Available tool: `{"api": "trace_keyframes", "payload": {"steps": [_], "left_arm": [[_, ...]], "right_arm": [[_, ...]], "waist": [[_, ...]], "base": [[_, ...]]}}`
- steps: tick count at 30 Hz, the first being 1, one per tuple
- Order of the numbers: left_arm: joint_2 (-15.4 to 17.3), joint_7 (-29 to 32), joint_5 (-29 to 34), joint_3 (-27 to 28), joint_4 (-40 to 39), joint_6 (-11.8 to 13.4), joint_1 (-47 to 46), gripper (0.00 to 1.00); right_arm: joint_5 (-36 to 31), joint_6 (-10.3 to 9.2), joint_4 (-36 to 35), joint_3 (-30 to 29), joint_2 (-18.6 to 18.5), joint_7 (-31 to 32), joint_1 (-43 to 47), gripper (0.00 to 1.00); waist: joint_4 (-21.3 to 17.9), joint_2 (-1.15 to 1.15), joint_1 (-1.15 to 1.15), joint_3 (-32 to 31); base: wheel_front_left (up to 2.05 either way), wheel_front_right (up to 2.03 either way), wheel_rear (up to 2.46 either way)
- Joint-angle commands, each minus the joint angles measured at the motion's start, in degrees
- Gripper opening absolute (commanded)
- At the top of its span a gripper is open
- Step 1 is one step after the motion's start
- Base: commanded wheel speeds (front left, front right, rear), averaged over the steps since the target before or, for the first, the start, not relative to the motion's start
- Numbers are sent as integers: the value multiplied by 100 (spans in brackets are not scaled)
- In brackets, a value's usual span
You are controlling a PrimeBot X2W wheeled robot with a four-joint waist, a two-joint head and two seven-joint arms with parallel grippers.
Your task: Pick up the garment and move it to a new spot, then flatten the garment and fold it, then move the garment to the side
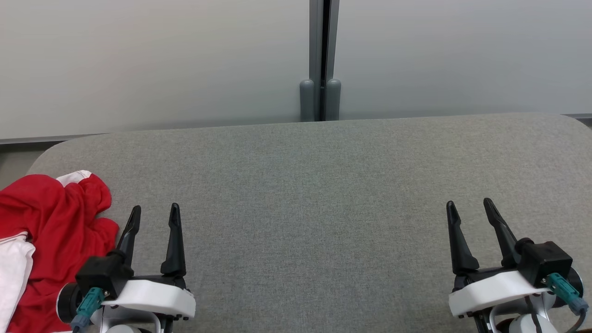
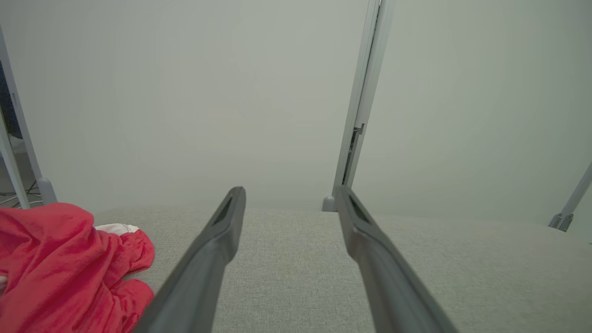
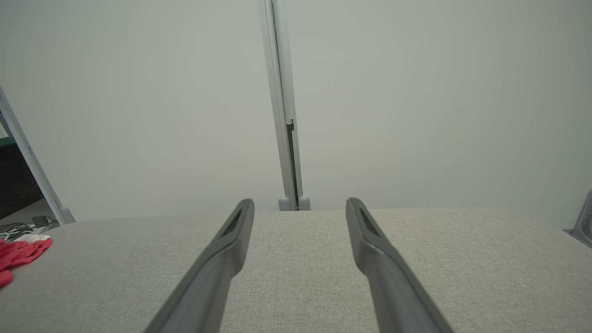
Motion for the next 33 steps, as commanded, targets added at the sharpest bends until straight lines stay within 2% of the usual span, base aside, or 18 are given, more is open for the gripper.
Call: {"api": "trace_keyframes", "payload": {"steps": [1, 26, 33], "left_arm": [[9, -58, 180, 14, -51, -15, -33, 100], [-73, -319, 1094, -6, -97, -32, 45, 100], [-83, -314, 1067, 15, -76, -59, 53, 100]], "right_arm": [[-163, 11, -41, 24, -41, -72, -84, 100], [-1058, 12, -49, 165, -55, -331, -87, 100], [-974, 11, -23, 155, -53, -333, -97, 100]], "waist": [[1, 0, 0, -2], [0, 0, 0, -15], [-9, 0, 0, -20]], "base": [[0, 0, 0], [0, 0, 0], [0, 0, 0]]}}
